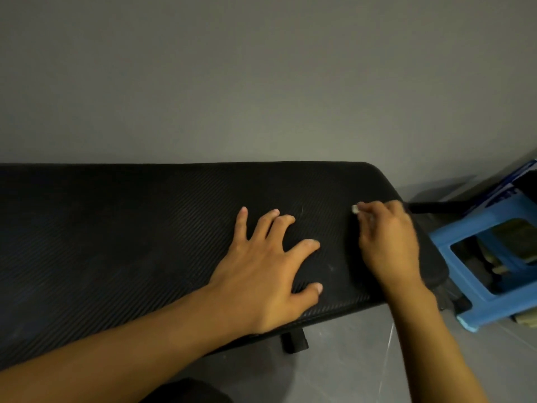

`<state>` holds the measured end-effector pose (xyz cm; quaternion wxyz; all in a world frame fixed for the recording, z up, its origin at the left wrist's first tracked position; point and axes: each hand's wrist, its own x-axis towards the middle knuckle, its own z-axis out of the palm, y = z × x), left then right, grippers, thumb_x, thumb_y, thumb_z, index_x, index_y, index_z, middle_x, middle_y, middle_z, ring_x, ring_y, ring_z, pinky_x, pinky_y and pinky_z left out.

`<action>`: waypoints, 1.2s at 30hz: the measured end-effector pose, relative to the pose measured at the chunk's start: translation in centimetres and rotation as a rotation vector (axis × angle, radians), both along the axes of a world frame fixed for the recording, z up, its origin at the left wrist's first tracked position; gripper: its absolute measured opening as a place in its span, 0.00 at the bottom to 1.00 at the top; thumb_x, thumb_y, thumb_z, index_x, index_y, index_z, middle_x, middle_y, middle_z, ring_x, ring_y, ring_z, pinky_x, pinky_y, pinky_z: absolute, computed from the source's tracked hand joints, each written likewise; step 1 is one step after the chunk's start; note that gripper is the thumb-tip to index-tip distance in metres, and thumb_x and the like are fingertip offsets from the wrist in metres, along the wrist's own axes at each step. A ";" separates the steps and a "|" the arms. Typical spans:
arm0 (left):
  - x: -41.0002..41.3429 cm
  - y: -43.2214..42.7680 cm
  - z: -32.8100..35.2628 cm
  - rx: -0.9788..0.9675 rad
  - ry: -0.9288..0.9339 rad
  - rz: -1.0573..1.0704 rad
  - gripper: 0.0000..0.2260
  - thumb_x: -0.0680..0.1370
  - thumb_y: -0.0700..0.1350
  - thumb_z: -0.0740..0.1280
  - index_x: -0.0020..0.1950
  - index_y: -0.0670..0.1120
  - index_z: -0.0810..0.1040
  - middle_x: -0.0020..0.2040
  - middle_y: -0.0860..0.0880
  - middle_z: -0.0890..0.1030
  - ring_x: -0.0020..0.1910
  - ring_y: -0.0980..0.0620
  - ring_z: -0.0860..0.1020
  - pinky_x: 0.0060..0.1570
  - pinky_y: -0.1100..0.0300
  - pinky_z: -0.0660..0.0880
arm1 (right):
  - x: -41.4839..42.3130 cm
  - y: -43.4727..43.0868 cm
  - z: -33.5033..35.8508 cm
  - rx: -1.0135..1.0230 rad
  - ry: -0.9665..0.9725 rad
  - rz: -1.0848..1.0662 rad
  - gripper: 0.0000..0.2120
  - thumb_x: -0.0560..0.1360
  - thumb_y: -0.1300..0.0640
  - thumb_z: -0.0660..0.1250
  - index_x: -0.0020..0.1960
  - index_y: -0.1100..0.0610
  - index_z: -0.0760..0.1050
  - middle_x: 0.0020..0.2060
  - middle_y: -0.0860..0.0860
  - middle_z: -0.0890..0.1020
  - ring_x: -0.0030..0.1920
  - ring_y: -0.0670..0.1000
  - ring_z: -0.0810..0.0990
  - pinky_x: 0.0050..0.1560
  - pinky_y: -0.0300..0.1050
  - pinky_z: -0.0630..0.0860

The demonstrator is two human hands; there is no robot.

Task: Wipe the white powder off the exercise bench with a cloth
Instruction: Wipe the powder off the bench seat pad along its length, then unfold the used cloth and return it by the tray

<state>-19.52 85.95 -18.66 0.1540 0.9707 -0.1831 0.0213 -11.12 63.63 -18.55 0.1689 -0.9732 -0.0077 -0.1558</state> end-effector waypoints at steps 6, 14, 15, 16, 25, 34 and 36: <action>0.1 0.0 0.2 0.048 0.021 -0.002 0.31 0.76 0.71 0.52 0.78 0.63 0.55 0.79 0.47 0.53 0.81 0.45 0.46 0.76 0.33 0.42 | -4.0 2.8 -0.5 0.116 0.000 0.278 0.11 0.80 0.48 0.64 0.60 0.46 0.80 0.50 0.42 0.75 0.50 0.46 0.77 0.51 0.53 0.77; 0.4 0.4 0.5 -0.116 0.023 -0.004 0.24 0.77 0.66 0.57 0.73 0.64 0.65 0.76 0.57 0.60 0.79 0.55 0.52 0.79 0.43 0.44 | -5.4 2.4 1.0 0.539 0.001 0.253 0.15 0.77 0.53 0.70 0.63 0.44 0.76 0.56 0.44 0.75 0.57 0.37 0.75 0.54 0.28 0.71; 0.4 0.5 0.4 -0.160 -0.007 -0.007 0.23 0.77 0.66 0.57 0.72 0.64 0.66 0.74 0.58 0.63 0.78 0.57 0.55 0.80 0.46 0.46 | -5.3 2.3 1.2 0.594 0.002 0.269 0.17 0.76 0.52 0.70 0.65 0.44 0.75 0.57 0.43 0.74 0.58 0.38 0.75 0.55 0.29 0.72; 0.4 0.5 0.3 -0.205 -0.038 -0.014 0.23 0.78 0.66 0.56 0.72 0.63 0.67 0.71 0.60 0.66 0.76 0.59 0.59 0.79 0.49 0.51 | -5.2 2.3 1.3 0.639 -0.002 0.290 0.19 0.75 0.52 0.71 0.65 0.44 0.74 0.57 0.44 0.73 0.58 0.39 0.75 0.56 0.31 0.72; 2.8 -1.1 0.6 -0.495 0.121 0.248 0.24 0.78 0.65 0.53 0.58 0.54 0.82 0.56 0.61 0.80 0.61 0.61 0.73 0.69 0.52 0.64 | -4.6 3.1 0.1 0.776 0.028 0.369 0.28 0.70 0.58 0.79 0.67 0.52 0.74 0.56 0.47 0.74 0.57 0.39 0.75 0.54 0.27 0.71; 4.2 -3.7 6.3 -0.852 0.544 0.619 0.06 0.81 0.48 0.67 0.55 0.54 0.83 0.53 0.53 0.83 0.59 0.50 0.80 0.63 0.55 0.77 | -5.6 2.1 6.9 0.959 0.502 0.226 0.35 0.71 0.62 0.77 0.73 0.46 0.68 0.60 0.48 0.75 0.60 0.45 0.79 0.59 0.41 0.79; 4.0 -5.0 10.7 -1.048 0.634 0.626 0.09 0.83 0.40 0.63 0.54 0.49 0.82 0.52 0.49 0.85 0.58 0.47 0.82 0.60 0.53 0.79 | -6.2 1.1 11.1 1.094 0.503 0.177 0.38 0.71 0.64 0.76 0.74 0.45 0.64 0.62 0.48 0.74 0.63 0.45 0.78 0.62 0.46 0.79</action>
